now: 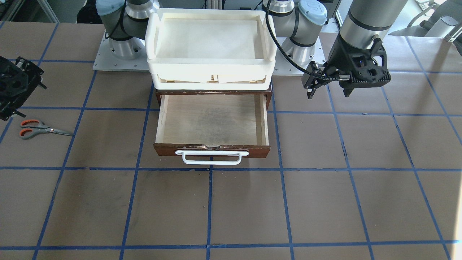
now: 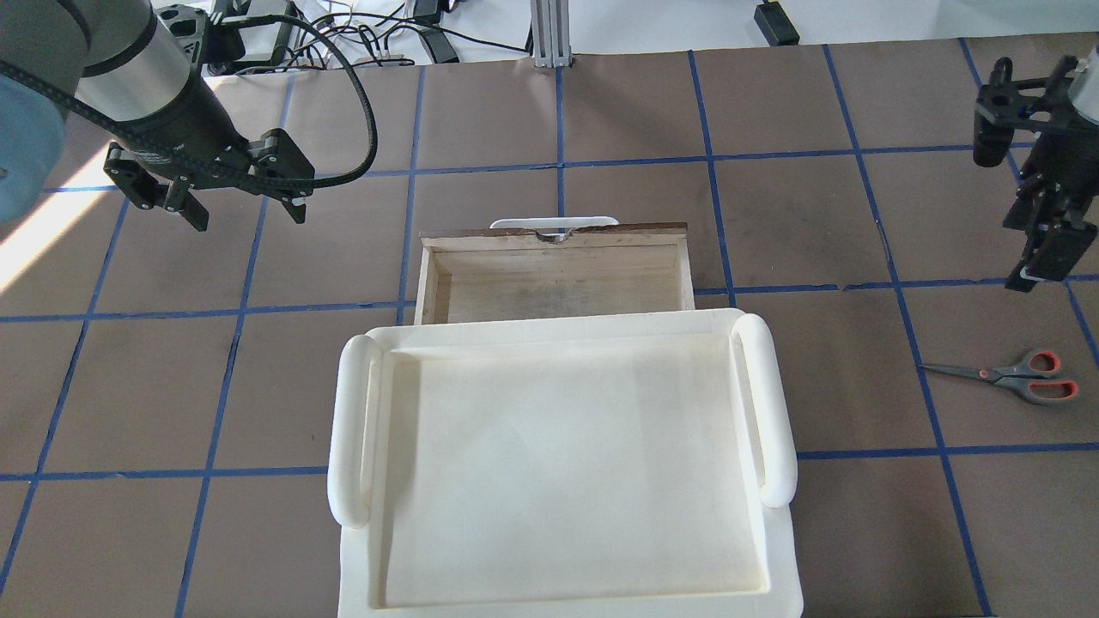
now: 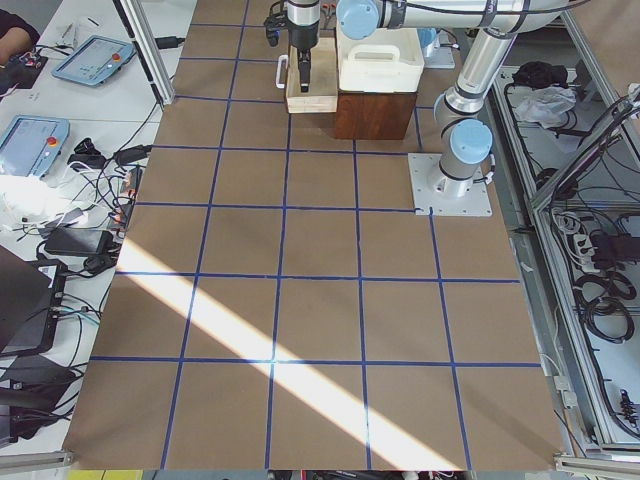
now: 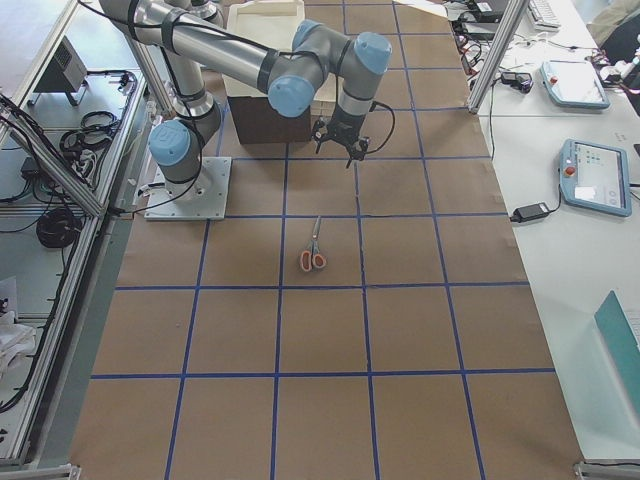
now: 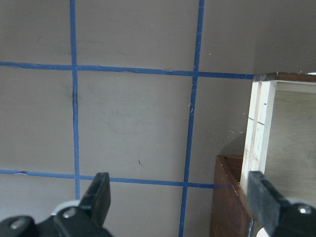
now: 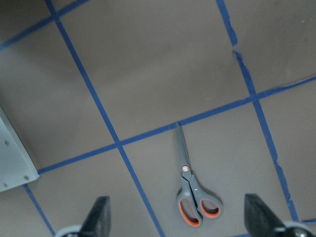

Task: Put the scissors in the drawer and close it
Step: 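Move the right gripper down toward the black-and-orange scissors on the table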

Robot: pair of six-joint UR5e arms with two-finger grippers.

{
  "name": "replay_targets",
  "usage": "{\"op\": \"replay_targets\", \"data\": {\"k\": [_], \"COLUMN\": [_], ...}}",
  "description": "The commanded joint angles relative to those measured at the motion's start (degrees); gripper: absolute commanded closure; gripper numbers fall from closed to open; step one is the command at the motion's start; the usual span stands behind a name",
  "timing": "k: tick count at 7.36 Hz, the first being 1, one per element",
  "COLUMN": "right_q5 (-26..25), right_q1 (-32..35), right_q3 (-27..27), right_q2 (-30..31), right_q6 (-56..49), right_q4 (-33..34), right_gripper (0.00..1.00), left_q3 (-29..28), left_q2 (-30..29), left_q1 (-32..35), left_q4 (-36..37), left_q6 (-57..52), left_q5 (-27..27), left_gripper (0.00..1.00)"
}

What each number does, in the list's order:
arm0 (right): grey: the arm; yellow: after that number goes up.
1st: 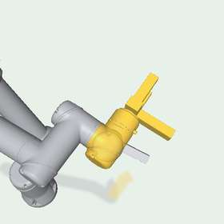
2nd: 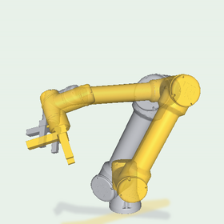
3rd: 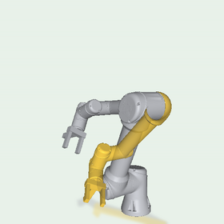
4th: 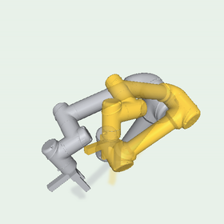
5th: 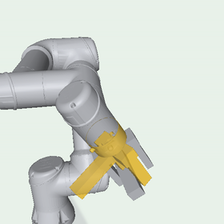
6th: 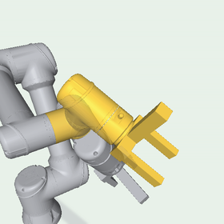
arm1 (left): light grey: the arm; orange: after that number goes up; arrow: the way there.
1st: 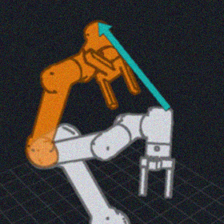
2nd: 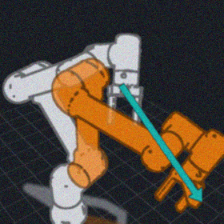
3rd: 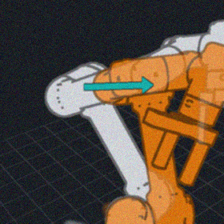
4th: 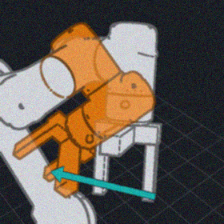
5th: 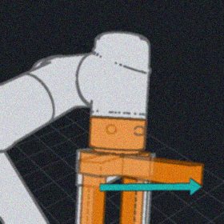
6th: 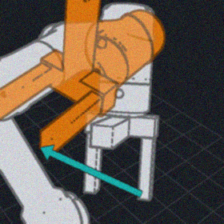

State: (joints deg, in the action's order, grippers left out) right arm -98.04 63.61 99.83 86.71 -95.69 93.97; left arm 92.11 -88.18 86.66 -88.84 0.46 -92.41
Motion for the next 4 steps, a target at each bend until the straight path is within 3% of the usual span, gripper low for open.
{"op": "replay_targets", "data": {"k": [1, 3, 4], "right_q5": [1.53, 5.31, 5.40], "right_q1": [-9.53, -11.31, -11.58], "right_q3": [11.74, 19.22, 21.61], "right_q2": [-0.05, -0.31, -0.31], "right_q6": [-18.93, -26.45, -27.26], "right_q4": [16.51, 29.19, 30.12], "right_gripper": [0.02, 0.00, 0.00], "left_q3": [0.00, 0.00, 0.00], "left_q2": [-0.06, -0.06, -0.06], "left_q1": [0.00, 0.00, 0.00], "left_q4": [-0.02, -0.02, -0.02], "left_q6": [0.06, 0.06, 0.06], "left_q5": [0.03, 0.21, 0.04], "left_gripper": [0.00, 0.00, 0.00]}}
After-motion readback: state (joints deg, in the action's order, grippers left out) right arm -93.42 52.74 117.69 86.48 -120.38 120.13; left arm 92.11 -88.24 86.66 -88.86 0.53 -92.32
